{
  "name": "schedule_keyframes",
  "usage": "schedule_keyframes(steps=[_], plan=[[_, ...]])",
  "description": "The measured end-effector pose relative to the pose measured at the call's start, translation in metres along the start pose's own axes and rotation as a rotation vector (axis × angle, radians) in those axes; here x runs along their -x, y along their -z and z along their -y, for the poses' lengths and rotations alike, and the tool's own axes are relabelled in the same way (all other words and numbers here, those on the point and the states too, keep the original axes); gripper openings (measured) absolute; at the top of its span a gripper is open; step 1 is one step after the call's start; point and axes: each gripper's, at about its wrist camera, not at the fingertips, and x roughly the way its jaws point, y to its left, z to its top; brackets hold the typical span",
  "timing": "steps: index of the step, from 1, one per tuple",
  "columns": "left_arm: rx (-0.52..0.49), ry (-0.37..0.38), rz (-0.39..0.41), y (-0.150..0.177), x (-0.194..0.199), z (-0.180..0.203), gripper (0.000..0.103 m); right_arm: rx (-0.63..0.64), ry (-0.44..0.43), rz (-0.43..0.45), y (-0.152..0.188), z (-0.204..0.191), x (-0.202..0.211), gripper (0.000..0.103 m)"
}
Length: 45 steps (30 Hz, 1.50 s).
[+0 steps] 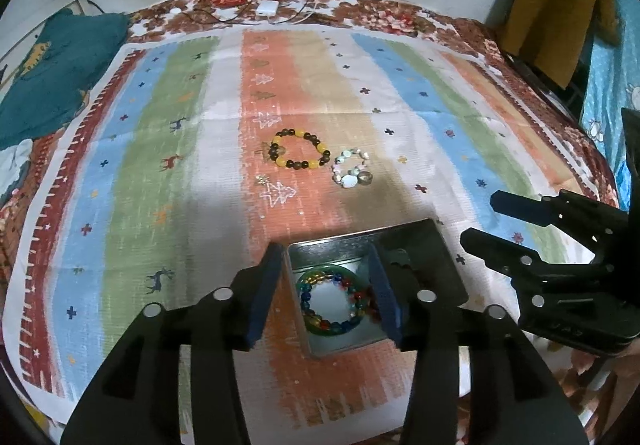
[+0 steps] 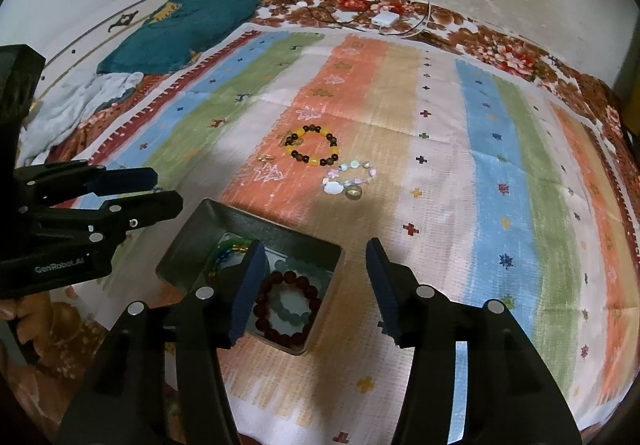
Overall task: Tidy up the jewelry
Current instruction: 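Open both tools to drop the two bracelets into the tin, then move both tools toward the yellow-and-black and white bracelets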
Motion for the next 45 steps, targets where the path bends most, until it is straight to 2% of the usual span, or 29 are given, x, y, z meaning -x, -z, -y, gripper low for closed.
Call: schedule_keyframes(steps=[5,19,24,34,38,45], plan=[[0.017,0.002,-0.006,-0.003,-0.006,-0.006,0.062,-0.003,0.009,-0.011,-0.001,0.003,-0.005,0.06],[0.069,-0.006,-0.008,-0.015,-0.021,-0.024,0.081,-0.066,0.014,-0.034,-0.016,0.023,-0.02,0.078],[0.092,0.005,-0.015,-0.022,-0.031,-0.031,0.084,-0.129,0.003,-0.045,-0.025,0.039,-0.032,0.079],[0.138,-0.027,-0.003,-0.034,-0.051,-0.05,0.086,-0.212,0.004,-0.072,-0.033,0.058,-0.054,0.079],[0.137,-0.03,-0.007,-0.039,-0.061,-0.054,0.086,-0.211,0.003,-0.072,-0.04,0.058,-0.064,0.079],[0.123,-0.038,-0.044,-0.048,-0.088,-0.061,0.086,-0.215,0.029,-0.131,-0.044,0.066,-0.094,0.079]])
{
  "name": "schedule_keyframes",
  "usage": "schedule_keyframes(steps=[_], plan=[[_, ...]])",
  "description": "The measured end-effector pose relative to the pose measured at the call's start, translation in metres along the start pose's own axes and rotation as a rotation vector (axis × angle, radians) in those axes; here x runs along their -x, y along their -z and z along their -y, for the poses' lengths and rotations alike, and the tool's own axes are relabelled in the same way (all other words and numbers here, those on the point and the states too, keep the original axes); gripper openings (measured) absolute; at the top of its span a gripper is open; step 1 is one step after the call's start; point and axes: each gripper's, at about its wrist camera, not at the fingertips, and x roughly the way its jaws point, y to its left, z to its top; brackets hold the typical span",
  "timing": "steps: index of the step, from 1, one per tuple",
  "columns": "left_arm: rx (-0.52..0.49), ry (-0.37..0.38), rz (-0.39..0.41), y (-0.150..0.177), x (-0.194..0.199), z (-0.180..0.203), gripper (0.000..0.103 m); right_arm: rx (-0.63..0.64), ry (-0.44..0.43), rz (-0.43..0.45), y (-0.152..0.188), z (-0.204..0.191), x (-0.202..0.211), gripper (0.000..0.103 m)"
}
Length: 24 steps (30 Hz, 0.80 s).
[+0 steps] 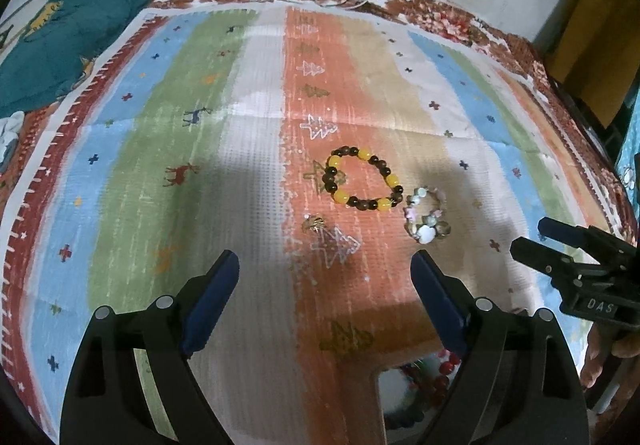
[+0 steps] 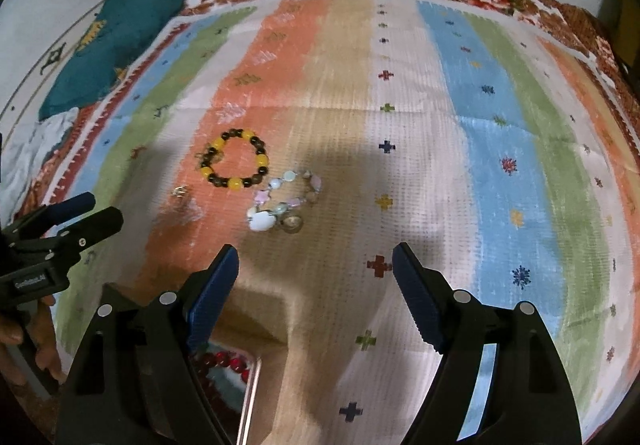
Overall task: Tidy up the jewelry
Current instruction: 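Move both tools toward the yellow-and-black and white bracelets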
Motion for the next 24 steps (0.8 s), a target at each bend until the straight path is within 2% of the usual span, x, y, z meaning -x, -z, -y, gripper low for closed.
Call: schedule_keyframes(steps=[17,24], plan=[[0.012,0.013,-0.051,-0.008,-0.032,-0.009,0.085,-0.064,0.007,0.008,-0.02,0.008,-0.031,0.079],[0.001,0.02,-0.074,-0.012,-0.044,-0.008,0.085,-0.067,0.025,-0.023,-0.027,0.009,-0.052,0.079]])
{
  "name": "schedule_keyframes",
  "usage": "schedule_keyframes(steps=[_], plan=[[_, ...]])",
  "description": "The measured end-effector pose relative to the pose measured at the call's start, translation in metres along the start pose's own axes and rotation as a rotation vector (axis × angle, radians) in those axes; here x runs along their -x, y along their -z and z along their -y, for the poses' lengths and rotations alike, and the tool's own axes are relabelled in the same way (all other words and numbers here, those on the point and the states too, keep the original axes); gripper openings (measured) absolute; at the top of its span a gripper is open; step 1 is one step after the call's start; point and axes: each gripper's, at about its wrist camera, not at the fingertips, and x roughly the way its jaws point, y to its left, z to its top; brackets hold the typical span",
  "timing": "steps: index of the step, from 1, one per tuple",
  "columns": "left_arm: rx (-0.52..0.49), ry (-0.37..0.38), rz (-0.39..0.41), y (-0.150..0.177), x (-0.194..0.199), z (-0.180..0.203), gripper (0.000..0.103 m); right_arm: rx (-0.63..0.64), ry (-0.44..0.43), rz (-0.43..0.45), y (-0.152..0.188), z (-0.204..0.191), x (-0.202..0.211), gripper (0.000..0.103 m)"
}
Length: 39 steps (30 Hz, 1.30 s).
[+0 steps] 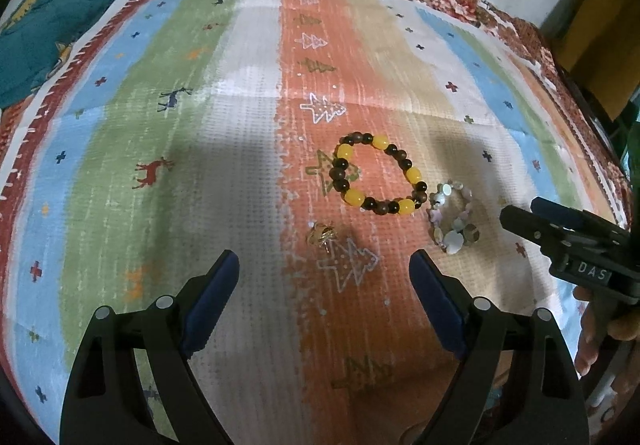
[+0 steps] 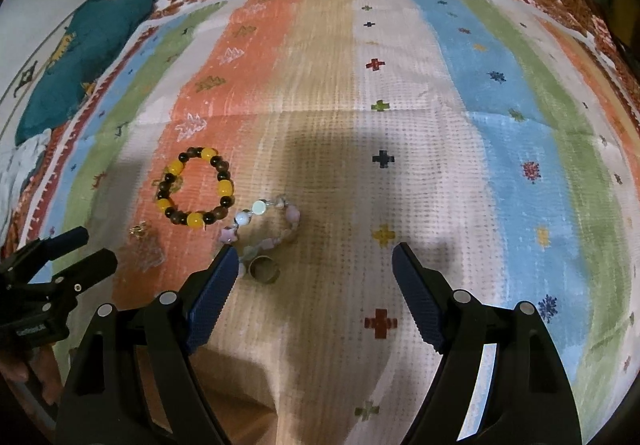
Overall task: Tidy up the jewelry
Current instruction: 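Move both tools toward the yellow-and-black and white bracelets, then grasp the small gold ring with the left tool while the right tool grasps the white bead bracelet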
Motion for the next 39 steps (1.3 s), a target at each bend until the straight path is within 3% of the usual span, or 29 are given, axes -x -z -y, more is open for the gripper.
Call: schedule_keyframes(steps=[9,19,25,31,35,39], plan=[[-0.003,0.003,-0.023,-0.01,-0.014,0.002,0.084,-0.011,0.005,-0.027,-0.008,-0.002,-0.021,0.079],[0.003,0.004,-0.054,-0.013,-0.028,-0.006,0.076,-0.008,0.006,-0.046,-0.016,-0.004,-0.036,0.079],[-0.008,0.0,-0.066,-0.011,-0.033,-0.005,0.068,0.02,0.025,-0.059,-0.017,-0.005,-0.047,0.079],[-0.023,-0.048,-0.065,-0.011,-0.034,-0.006,0.05,0.048,0.046,-0.045,-0.017,-0.007,-0.051,0.079],[-0.039,-0.073,-0.06,-0.01,-0.035,-0.007,0.036,0.089,0.082,-0.048,-0.016,-0.01,-0.052,0.062],[-0.049,-0.066,-0.058,-0.009,-0.034,-0.007,0.018,0.09,0.08,-0.055,-0.018,-0.005,-0.051,0.03]])
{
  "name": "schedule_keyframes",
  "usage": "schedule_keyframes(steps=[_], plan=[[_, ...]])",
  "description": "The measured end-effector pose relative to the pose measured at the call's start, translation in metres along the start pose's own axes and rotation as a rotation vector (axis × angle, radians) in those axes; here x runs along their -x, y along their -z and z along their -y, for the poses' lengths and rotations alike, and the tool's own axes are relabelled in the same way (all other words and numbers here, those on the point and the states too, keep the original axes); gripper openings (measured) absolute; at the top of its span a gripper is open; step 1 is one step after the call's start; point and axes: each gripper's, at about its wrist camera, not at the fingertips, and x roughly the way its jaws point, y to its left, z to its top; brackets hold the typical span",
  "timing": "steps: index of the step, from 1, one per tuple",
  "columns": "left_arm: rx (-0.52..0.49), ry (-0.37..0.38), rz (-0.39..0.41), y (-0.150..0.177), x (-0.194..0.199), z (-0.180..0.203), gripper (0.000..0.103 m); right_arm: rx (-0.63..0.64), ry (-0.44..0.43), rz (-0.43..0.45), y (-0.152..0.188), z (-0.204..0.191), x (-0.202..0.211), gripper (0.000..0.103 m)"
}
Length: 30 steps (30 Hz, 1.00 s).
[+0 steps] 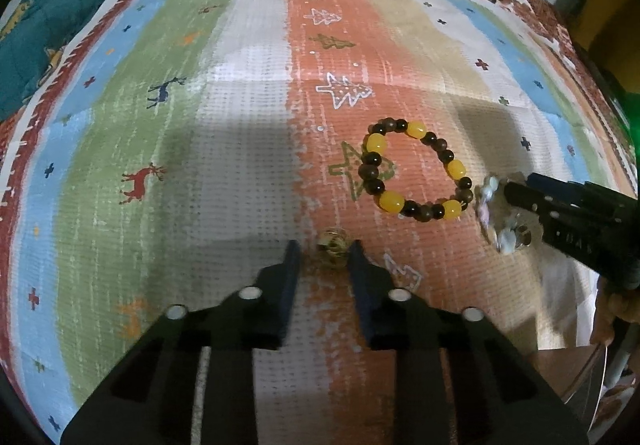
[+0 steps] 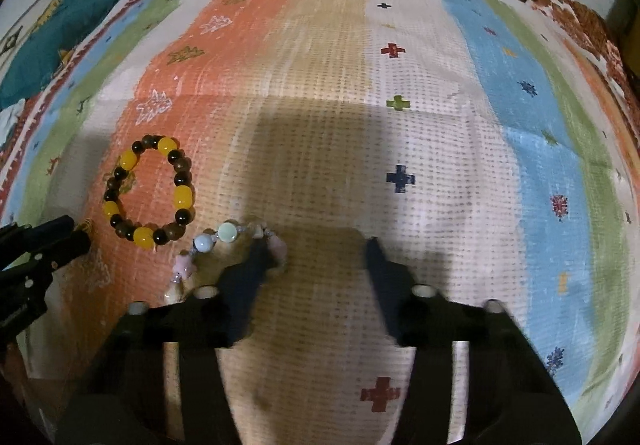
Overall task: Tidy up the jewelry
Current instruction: 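Grasp the small gold ring with the left tool while the right tool grasps the white bead bracelet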
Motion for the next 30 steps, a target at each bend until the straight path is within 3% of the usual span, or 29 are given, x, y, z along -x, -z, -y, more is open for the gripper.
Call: schedule_keyframes(steps=[1,4,11,30], plan=[[-0.005,0.001,0.0,0.0,0.0,0.0,0.015,0.002,-0.003,-0.001,0.0,0.0,0.0,0.021],[-0.022,-0.002,0.005,0.002,0.0,0.001,0.014,0.012,-0.019,-0.002,0.002,0.001,0.001,0.011],[-0.019,0.009,0.006,0.002,0.006,0.001,0.014,-0.009,-0.035,0.013,0.002,0.005,0.01,0.01],[-0.034,0.081,0.078,0.015,0.057,0.028,0.014,0.043,-0.066,0.158,0.013,-0.013,0.091,0.01]])
